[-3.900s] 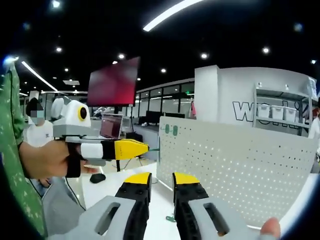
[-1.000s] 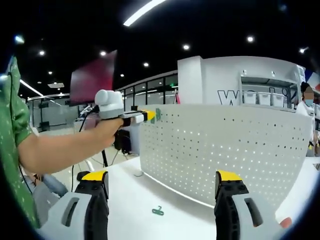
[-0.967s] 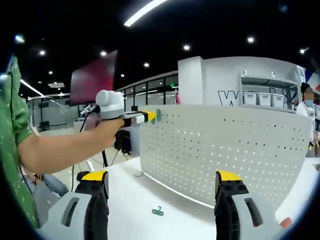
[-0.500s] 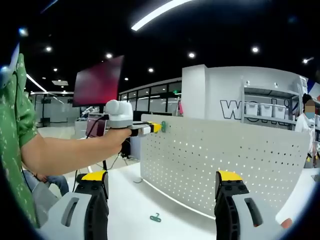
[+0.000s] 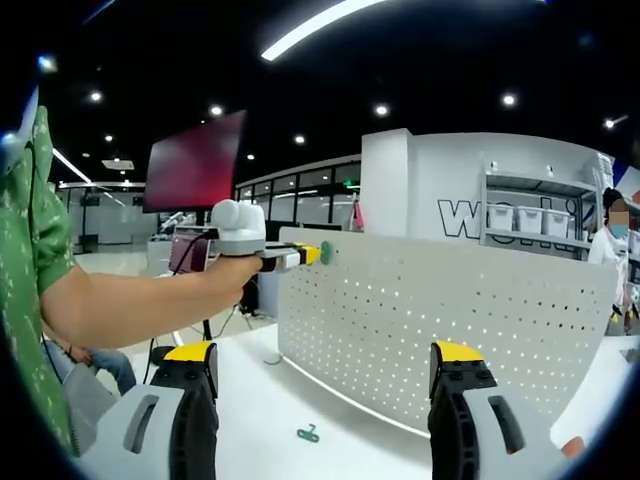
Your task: Insert the hook assembly into the mounting plate slot until the hook locks in place.
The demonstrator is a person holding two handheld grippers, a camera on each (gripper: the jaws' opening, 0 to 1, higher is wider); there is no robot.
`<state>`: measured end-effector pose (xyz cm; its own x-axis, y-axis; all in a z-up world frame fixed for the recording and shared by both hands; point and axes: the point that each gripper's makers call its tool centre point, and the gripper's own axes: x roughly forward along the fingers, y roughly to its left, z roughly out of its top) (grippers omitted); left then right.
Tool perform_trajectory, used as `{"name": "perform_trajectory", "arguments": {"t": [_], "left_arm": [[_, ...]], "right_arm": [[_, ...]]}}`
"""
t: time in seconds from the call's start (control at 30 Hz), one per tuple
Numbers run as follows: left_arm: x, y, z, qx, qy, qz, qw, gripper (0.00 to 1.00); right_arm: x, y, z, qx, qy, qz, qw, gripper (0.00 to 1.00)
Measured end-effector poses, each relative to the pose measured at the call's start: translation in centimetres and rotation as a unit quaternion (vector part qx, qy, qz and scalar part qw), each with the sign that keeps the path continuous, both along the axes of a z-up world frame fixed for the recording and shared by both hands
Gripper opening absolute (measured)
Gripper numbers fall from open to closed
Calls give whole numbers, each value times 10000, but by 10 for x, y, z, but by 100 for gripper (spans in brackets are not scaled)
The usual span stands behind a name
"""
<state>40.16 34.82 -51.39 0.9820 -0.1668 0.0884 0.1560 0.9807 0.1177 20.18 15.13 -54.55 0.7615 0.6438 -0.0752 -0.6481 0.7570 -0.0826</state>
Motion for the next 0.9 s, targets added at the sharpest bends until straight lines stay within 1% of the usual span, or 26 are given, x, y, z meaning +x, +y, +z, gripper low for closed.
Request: {"name": "perform_trajectory", "arguments": {"t": [0.47,0.9], "left_arm": [[1,0,0,36,-31,0,10000,3],[4,1,-5,87,12,4,10000,3]], "right_arm": [[2,1,-4,-3,68,21,10000,88],[2,0,-5,-12,77,16,10000,88]]}}
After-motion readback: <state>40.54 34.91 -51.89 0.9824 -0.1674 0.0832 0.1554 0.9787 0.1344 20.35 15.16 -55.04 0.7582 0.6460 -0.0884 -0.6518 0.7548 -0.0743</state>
